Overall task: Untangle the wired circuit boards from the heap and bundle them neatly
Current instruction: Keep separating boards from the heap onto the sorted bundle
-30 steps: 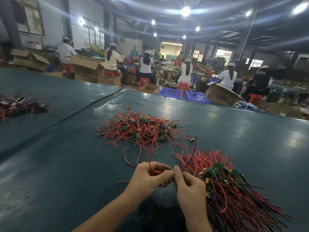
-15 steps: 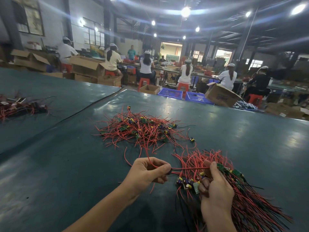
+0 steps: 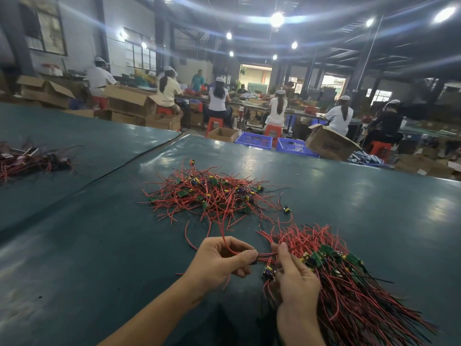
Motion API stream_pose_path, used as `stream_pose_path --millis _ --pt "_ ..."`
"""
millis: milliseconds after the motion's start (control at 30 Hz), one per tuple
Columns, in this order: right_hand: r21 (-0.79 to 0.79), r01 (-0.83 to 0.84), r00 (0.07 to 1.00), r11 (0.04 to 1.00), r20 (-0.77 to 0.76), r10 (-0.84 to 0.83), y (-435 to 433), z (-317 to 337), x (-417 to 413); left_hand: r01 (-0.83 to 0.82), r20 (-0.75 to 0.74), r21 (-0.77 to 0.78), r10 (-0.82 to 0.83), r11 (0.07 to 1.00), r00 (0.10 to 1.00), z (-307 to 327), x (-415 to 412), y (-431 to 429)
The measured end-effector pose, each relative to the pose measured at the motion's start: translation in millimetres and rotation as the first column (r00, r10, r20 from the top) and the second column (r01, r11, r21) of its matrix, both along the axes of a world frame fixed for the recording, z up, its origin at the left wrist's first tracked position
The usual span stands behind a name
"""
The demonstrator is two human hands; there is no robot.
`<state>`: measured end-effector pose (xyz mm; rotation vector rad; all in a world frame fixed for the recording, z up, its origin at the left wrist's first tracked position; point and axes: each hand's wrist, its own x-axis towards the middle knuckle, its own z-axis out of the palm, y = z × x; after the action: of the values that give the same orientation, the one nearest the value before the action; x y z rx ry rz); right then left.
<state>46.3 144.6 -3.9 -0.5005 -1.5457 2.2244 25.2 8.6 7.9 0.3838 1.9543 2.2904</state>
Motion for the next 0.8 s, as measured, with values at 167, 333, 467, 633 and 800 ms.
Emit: stream_pose_path --millis 167,333,467,633,800 --pt "-0.211 0.121 0.988 0.97 -0.074 -0.139 30.8 12.1 2.8 -0.016 0.013 0.03 0.015 0.999 1.0 4.3 -3.6 -9.0" --pt "-0.216 -0.017 0.984 0.976 -0.178 -0.022 27.6 17.0 7.8 -0.107 0.178 0.234 0.065 0.966 0.982 2.1 -6.4 -8.8" --pt "-0.186 -0.171 0.95 0.967 -0.29 0.113 17.9 17.0 12.2 -0.173 0.323 0.378 0.045 0.909 0.945 -0.2 -12.1 -12.0" --pt "-0.074 -0.22 0.951 0.973 -0.24 0.197 12.5 8.2 11.0 -0.108 0.394 0.464 -0.096 0.879 0.914 -0.3 -15.2 -14.0" --pt "0.278 -0.314 0.926 0.908 -0.121 0.358 -6.1 2.1 10.9 0.051 0.342 0.313 -0.162 0.948 0.926 -2.8 -7.8 -1.1"
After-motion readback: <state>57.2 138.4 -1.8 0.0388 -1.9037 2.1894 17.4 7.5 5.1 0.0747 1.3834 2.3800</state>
